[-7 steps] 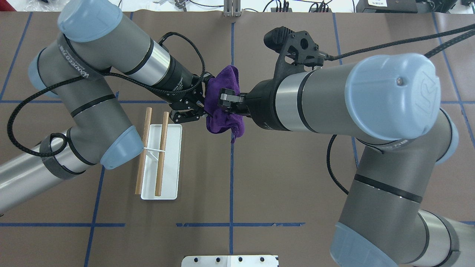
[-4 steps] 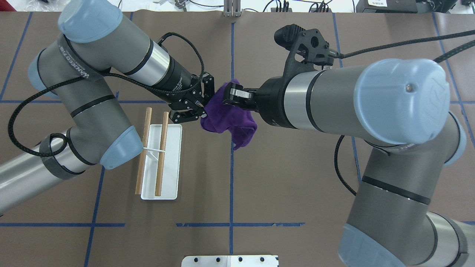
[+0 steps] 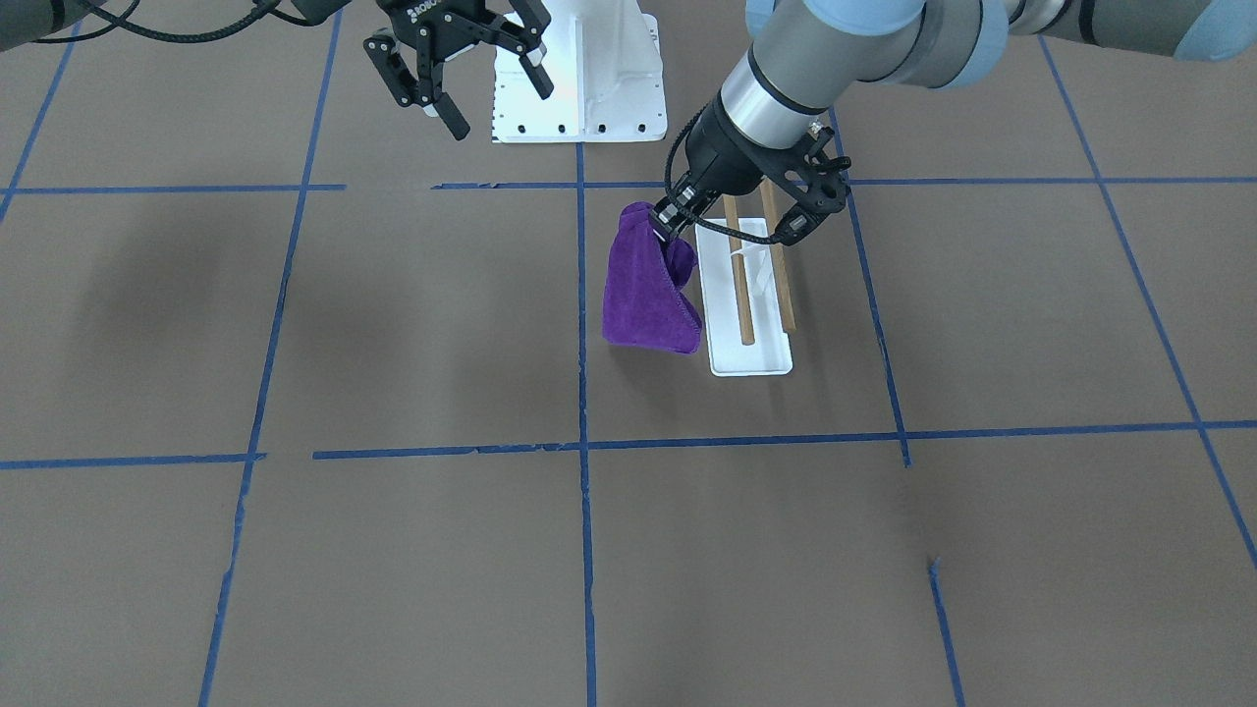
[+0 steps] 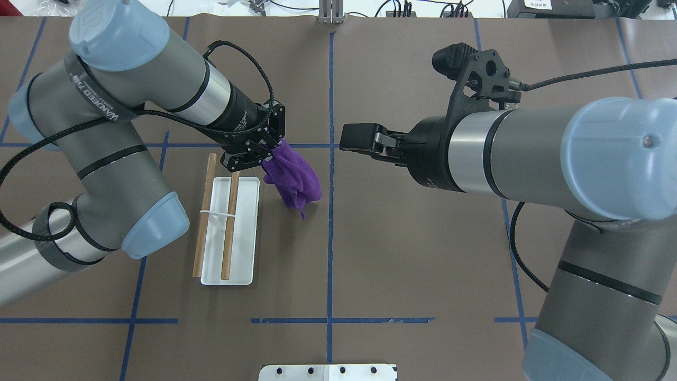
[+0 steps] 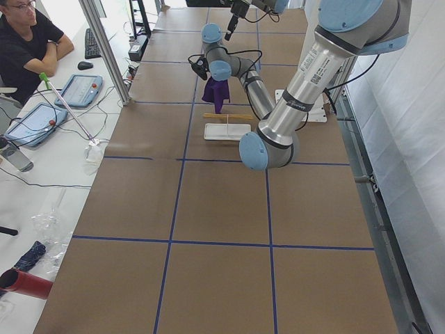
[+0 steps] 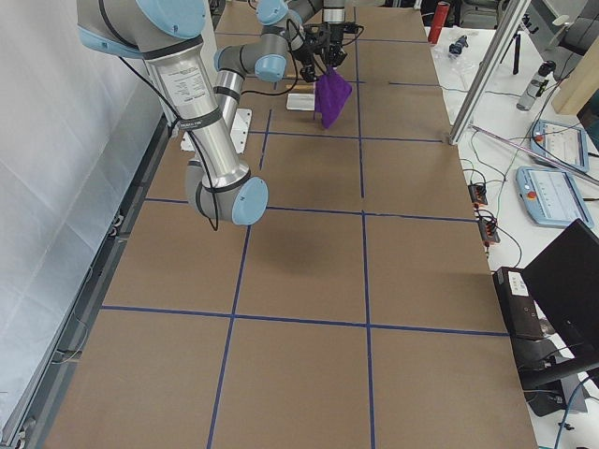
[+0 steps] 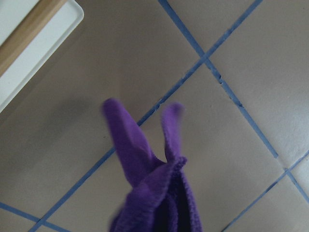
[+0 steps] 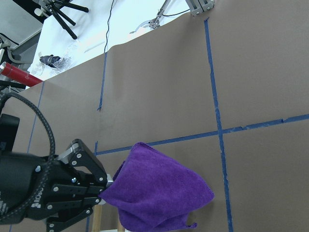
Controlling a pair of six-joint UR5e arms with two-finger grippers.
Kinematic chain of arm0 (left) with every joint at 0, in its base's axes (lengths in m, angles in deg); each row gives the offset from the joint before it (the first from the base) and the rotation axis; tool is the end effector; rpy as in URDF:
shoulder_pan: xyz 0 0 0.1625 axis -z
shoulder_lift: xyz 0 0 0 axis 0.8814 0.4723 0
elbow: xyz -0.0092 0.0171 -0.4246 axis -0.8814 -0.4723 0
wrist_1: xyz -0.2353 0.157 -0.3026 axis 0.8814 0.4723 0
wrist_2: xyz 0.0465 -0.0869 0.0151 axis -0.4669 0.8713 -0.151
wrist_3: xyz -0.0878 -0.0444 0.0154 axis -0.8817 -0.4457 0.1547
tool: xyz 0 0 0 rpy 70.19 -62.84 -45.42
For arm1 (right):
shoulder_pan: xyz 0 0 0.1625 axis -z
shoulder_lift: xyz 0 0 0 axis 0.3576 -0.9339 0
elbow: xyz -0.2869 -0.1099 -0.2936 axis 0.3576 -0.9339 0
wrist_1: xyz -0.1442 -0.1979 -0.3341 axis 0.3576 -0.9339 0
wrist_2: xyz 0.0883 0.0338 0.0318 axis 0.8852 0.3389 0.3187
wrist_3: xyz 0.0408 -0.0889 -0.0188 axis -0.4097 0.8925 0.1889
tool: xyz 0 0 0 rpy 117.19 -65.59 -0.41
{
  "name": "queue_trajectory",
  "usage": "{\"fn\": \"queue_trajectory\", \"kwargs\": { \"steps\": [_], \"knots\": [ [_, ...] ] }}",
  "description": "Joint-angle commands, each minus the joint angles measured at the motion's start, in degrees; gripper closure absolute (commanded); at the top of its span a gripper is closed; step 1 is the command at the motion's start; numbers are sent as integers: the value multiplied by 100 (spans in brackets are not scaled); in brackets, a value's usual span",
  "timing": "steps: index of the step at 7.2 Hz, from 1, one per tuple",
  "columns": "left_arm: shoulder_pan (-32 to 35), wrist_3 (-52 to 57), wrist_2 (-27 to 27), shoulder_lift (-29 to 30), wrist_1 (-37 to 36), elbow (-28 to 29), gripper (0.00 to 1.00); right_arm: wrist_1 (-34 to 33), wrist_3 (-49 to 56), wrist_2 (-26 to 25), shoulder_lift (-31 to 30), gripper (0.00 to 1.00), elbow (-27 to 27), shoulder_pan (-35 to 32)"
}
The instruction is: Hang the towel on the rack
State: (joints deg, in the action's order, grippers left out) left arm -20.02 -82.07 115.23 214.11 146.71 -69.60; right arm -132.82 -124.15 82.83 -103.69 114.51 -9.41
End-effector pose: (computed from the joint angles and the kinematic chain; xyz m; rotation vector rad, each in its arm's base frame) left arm 0.4024 -0.4634 0.1402 -0.4039 1.1294 -0.7313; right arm -0.3431 -0.3468 0.0898 0.3664 -1.2924 0.2979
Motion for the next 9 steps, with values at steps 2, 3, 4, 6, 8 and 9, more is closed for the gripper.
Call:
{"fn": "queue_trajectory", "kwargs": {
  "steps": [2,3,4,6,8,9],
  "knots": [
    [-48,856,-119,-821,-157,-720,100,-22,-8,7,-354,0,76,-137],
    [-49,913,-119,-1007,-157,-836,100,-31,-9,15,-478,0,103,-163],
    [-14,922,-119,-1122,-149,-898,100,-49,-9,7,-514,0,86,-163],
    [74,1726,-119,-1988,-157,-1327,100,-66,-9,15,-654,0,86,-242],
    [241,2064,-119,-2326,-149,-1330,100,-75,-9,7,-873,0,77,-347],
    [259,2091,-119,-2432,-149,-1321,100,-75,-9,7,-874,0,68,-365]
  ]
}}
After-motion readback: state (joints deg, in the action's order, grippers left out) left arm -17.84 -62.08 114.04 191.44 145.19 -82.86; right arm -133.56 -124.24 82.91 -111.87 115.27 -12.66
